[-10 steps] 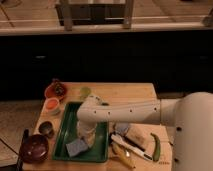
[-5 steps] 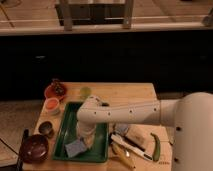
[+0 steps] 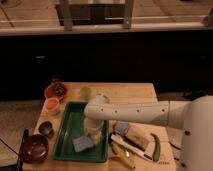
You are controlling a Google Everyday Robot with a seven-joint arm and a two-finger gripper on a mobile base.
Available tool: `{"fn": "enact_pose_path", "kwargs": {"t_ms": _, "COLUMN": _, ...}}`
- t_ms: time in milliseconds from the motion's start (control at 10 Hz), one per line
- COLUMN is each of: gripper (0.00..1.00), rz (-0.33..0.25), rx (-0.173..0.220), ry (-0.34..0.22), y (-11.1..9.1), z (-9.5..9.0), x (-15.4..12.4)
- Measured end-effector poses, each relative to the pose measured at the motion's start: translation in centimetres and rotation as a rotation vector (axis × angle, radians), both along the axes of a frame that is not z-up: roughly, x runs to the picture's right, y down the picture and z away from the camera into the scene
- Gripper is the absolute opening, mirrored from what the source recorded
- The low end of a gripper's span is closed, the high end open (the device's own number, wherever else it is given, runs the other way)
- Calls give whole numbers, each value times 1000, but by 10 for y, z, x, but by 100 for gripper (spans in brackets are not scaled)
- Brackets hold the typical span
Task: Wipe tray with sponge
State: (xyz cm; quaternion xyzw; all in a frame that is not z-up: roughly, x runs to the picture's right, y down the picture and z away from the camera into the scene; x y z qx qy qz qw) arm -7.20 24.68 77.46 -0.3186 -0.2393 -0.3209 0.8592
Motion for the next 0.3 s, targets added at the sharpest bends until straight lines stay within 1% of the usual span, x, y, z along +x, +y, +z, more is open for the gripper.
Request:
{"fn": "enact_pose_path", "kwargs": {"t_ms": 100, "gripper": 0, "rz": 2, "rx": 8, "ry": 10, "y": -10, "z": 4, "x": 3}}
{"fn": "enact_pose_path", "kwargs": {"t_ms": 300, "gripper": 0, "rz": -4, "rx": 21, "ry": 9, "y": -21, "z": 8, "x": -8}}
